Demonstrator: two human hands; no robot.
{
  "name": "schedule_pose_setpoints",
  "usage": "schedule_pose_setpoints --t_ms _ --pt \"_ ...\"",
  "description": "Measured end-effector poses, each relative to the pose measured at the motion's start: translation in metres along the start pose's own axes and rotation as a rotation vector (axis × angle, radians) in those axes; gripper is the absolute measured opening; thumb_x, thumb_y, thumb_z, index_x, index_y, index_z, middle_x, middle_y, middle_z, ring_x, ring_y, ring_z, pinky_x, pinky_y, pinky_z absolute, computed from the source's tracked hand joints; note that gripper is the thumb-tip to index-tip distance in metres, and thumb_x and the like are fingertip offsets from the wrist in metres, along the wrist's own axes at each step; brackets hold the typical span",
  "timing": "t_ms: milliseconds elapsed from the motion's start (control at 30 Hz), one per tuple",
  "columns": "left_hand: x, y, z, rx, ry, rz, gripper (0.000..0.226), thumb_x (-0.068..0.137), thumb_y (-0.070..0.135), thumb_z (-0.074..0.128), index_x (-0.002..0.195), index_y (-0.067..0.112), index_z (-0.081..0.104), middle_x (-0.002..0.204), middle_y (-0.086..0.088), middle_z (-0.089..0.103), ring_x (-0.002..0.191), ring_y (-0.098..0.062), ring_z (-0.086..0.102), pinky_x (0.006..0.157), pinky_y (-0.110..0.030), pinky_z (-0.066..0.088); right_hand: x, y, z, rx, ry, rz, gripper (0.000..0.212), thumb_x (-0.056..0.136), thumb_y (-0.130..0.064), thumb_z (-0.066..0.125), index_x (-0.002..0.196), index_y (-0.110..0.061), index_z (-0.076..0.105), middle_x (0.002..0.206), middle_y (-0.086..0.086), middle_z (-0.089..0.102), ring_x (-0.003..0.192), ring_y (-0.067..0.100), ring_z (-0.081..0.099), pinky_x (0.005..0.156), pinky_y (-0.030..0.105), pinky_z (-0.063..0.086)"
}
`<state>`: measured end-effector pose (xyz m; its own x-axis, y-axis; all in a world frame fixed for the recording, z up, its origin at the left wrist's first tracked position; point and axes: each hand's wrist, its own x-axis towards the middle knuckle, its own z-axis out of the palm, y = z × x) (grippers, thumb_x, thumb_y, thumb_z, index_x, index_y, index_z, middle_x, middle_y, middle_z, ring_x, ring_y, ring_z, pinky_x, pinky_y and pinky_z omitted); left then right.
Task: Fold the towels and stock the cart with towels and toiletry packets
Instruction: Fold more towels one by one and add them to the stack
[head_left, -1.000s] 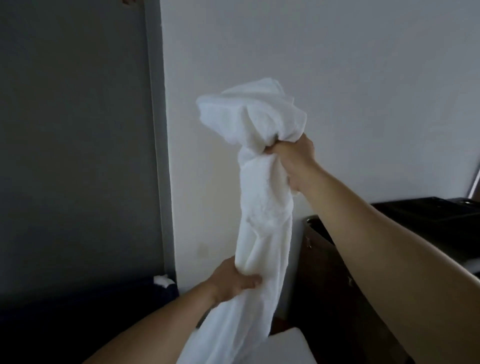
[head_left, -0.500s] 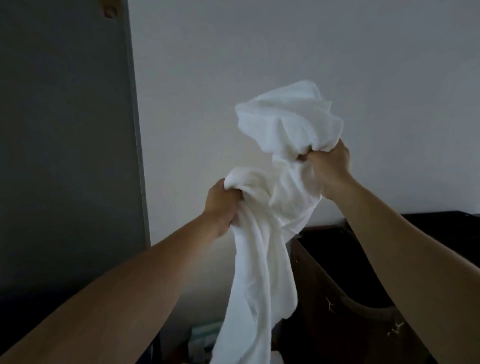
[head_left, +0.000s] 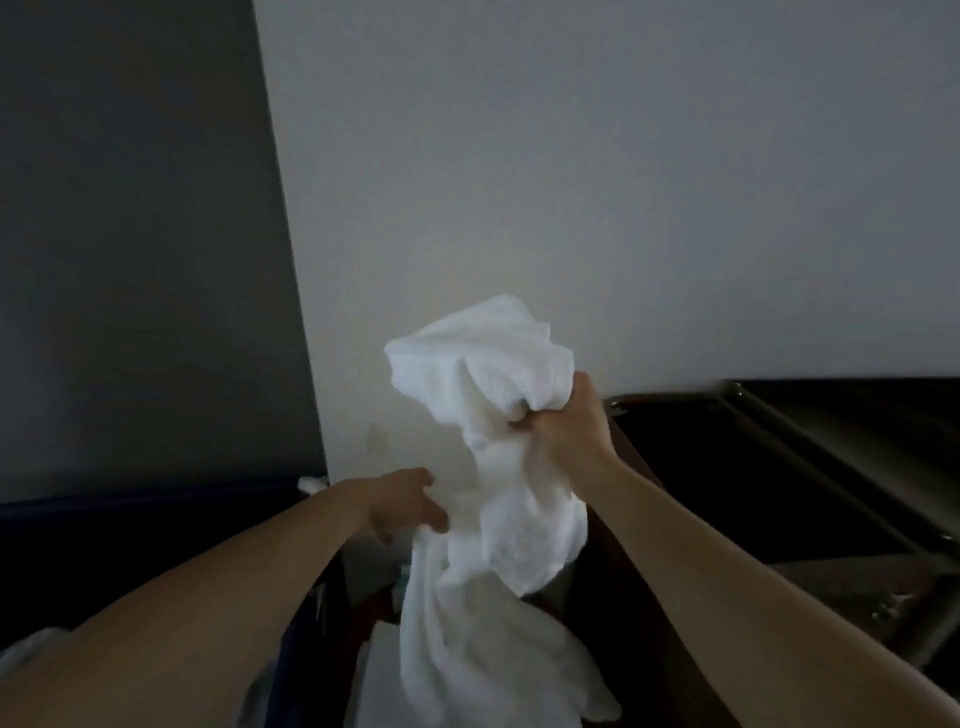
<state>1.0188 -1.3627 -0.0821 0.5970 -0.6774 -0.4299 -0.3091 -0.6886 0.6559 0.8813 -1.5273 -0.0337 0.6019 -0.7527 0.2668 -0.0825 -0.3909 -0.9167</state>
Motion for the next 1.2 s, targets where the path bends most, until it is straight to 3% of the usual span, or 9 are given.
schedule_pose_setpoints --t_ms 100,300,400,500,600,800,933,1067,1200 --pt "-0.010 -0.020 -0.010 0.075 -0.098 -0.072 0.066 0.094 0.025 0.066 0.150 0.019 0.034 0.146 -0.008 0.048 0.126 -0.029 0.052 0.092 -0.042 0.053 -0.020 0.034 0.032 -0.263 -0.029 0.135 0.052 0.061 -0.030 0.088 0.104 -0.011 0.065 0.100 0.005 0.068 0.097 0.027 0.064 0.081 0.039 0.056" --pt "-0.019 -0.045 -0.021 0.397 -0.320 -0.124 0.048 0.090 0.034 0.070 0.133 0.014 0.058 0.129 -0.008 0.064 0.108 -0.025 0.065 0.093 -0.043 0.055 -0.045 0.071 0.067 -0.378 -0.407 0.282 0.024 0.078 -0.018 0.074 0.100 -0.012 0.068 0.095 0.005 0.071 0.081 0.018 0.066 0.071 0.031 0.055" --pt "-0.014 -0.039 -0.018 0.425 -0.185 0.015 0.075 0.083 0.036 0.077 0.146 0.018 0.041 0.135 -0.008 0.057 0.109 -0.021 0.061 0.086 -0.035 0.056 -0.044 0.062 0.067 -0.425 -0.515 0.288 0.020 0.080 -0.015 0.071 0.097 -0.006 0.067 0.089 0.007 0.067 0.080 0.020 0.064 0.064 0.027 0.050" --pt "-0.013 -0.031 -0.013 0.263 -0.093 0.251 0.107 0.075 0.035 0.084 0.156 0.032 0.015 0.153 0.003 0.037 0.134 -0.021 0.043 0.108 -0.039 0.043 -0.040 0.039 0.062 -0.340 -0.545 0.247 0.026 0.079 -0.013 0.076 0.102 -0.003 0.069 0.098 0.014 0.071 0.088 0.027 0.068 0.071 0.033 0.054" --pt "-0.016 -0.017 -0.011 0.256 -0.036 0.464 0.085 0.081 0.029 0.079 0.151 0.026 0.031 0.142 0.004 0.049 0.127 -0.019 0.049 0.106 -0.039 0.044 -0.040 0.008 0.047 -0.283 -0.615 0.134 0.037 0.076 -0.016 0.083 0.110 -0.012 0.068 0.103 0.008 0.072 0.092 0.023 0.070 0.077 0.034 0.058" --pt "-0.021 0.002 -0.036 -0.150 0.158 0.541 0.028 0.087 0.009 0.071 0.113 0.015 0.065 0.114 -0.007 0.067 0.106 -0.026 0.064 0.091 -0.043 0.054 -0.025 -0.038 0.002 -0.238 -0.451 0.045 0.047 0.078 -0.007 0.079 0.123 -0.015 0.067 0.113 0.009 0.070 0.105 0.027 0.067 0.094 0.043 0.056" --pt "-0.027 0.011 -0.047 -0.076 0.126 0.505 0.044 0.084 0.020 0.076 0.123 0.026 0.057 0.120 0.002 0.063 0.106 -0.018 0.063 0.084 -0.031 0.053 -0.019 -0.051 -0.011 0.000 -0.292 0.113 0.008 0.086 -0.014 0.070 0.094 -0.017 0.073 0.098 0.010 0.075 0.096 0.032 0.071 0.090 0.050 0.057" --pt "-0.038 0.019 -0.035 -0.004 -0.005 0.581 0.060 0.086 0.035 0.075 0.138 0.033 0.045 0.133 0.010 0.056 0.110 -0.003 0.057 0.086 -0.021 0.048 -0.027 -0.054 0.006 -0.168 -0.345 0.053 0.008 0.090 -0.025 0.068 0.093 -0.019 0.072 0.093 0.005 0.074 0.085 0.021 0.071 0.075 0.039 0.060" --pt "-0.052 0.031 -0.030 -0.080 0.240 0.595 0.073 0.087 0.036 0.074 0.149 0.029 0.035 0.141 0.008 0.043 0.120 -0.011 0.050 0.094 -0.027 0.045 -0.028 -0.051 0.018 0.088 -0.221 0.214 0.015 0.091 -0.007 0.063 0.094 0.005 0.070 0.091 0.023 0.070 0.075 0.030 0.065 0.067 0.042 0.054"
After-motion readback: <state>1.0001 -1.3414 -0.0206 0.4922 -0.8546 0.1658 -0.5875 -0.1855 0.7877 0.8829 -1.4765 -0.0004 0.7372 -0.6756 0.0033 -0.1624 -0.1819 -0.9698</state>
